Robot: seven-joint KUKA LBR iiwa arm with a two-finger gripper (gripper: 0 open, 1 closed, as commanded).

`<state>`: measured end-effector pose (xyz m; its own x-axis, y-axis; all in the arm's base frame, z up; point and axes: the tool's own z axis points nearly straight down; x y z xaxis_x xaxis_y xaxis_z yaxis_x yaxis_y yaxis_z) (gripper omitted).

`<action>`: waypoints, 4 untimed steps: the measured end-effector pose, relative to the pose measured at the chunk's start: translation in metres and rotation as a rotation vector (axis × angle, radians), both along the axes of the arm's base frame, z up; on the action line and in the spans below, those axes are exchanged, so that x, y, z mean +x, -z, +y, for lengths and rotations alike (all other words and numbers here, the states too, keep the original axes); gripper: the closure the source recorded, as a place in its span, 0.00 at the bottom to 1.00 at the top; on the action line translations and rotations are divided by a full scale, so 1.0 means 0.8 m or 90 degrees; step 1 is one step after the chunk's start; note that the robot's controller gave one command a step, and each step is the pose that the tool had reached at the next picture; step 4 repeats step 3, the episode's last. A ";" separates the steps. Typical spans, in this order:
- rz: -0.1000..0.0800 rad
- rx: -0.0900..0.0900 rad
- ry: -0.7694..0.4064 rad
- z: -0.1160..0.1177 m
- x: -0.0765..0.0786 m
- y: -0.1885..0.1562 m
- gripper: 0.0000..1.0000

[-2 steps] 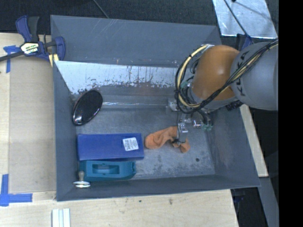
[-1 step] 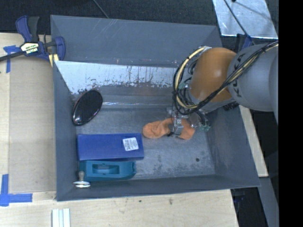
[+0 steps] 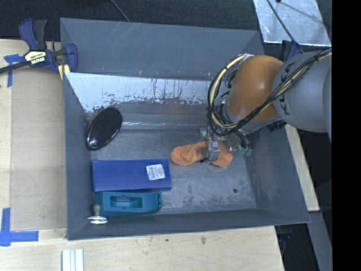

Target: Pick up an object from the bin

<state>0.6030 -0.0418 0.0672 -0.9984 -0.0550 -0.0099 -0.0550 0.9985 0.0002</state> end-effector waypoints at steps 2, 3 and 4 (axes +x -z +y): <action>0.004 -0.001 0.002 0.009 -0.002 -0.157 1.00; 0.007 0.000 -0.008 0.010 -0.011 -0.227 1.00; 0.007 0.000 -0.008 0.010 -0.011 -0.227 1.00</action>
Offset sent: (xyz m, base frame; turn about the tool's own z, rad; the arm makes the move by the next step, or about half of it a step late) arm 0.0000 0.0000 0.0000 0.0000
